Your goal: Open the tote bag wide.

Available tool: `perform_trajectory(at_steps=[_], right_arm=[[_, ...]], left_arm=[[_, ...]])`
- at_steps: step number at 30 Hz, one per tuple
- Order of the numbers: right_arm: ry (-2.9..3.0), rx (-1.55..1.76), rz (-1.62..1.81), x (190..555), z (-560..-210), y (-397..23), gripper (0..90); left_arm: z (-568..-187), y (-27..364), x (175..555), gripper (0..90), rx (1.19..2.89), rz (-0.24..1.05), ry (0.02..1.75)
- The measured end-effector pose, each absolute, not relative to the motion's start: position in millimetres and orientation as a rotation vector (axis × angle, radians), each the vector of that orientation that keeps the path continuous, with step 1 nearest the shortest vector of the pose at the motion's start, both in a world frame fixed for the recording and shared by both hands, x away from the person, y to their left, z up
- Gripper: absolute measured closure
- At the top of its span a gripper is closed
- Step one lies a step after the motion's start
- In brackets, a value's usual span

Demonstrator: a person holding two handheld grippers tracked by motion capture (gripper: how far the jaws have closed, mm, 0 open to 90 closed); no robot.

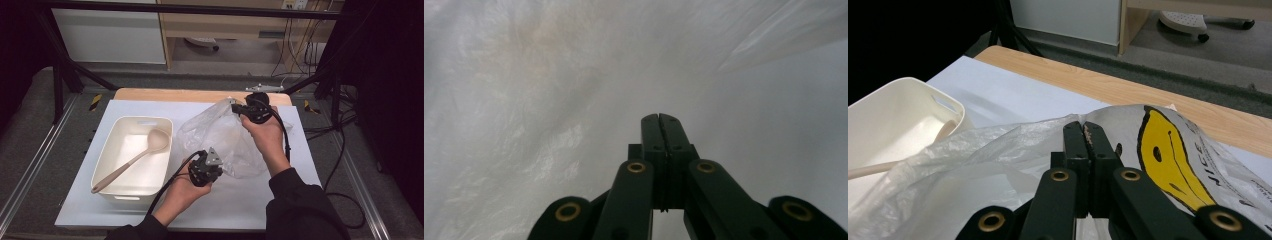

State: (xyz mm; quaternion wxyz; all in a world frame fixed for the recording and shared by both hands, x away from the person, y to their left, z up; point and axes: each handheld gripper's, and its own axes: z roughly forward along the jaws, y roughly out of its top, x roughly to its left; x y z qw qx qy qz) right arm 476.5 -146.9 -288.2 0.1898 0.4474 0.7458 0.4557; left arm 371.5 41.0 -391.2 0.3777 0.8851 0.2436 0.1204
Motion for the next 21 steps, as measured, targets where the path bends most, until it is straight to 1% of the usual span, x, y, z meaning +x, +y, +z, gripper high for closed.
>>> perform_trajectory(at_steps=[4, 6, 7, 16, 21], right_arm=[[2.098, 1.257, 1.285, 476.8, -290.3, -146.7, 90.0], [2.098, 1.263, 1.286, 476.4, -291.3, -146.3, 90.0], [2.099, 1.264, 1.287, 476.3, -291.9, -146.0, 90.0], [2.112, 1.257, 1.277, 474.8, -295.2, -142.8, 90.0], [2.12, 1.261, 1.273, 474.5, -297.5, -142.0, 90.0]], left_arm=[[-369.9, 53.1, 364.8, 90.0, 2.218, 0.327, 0.615], [-360.7, 61.1, 364.6, 90.0, 2.184, 0.271, 0.63], [-356.5, 65.3, 364.7, 90.0, 2.18, 0.269, 0.632], [-328.7, 95.7, 367.6, 90.0, 2.139, 0.328, 0.666], [-316.0, 112.9, 375.4, 90.0, 2.095, 0.333, 0.719]])
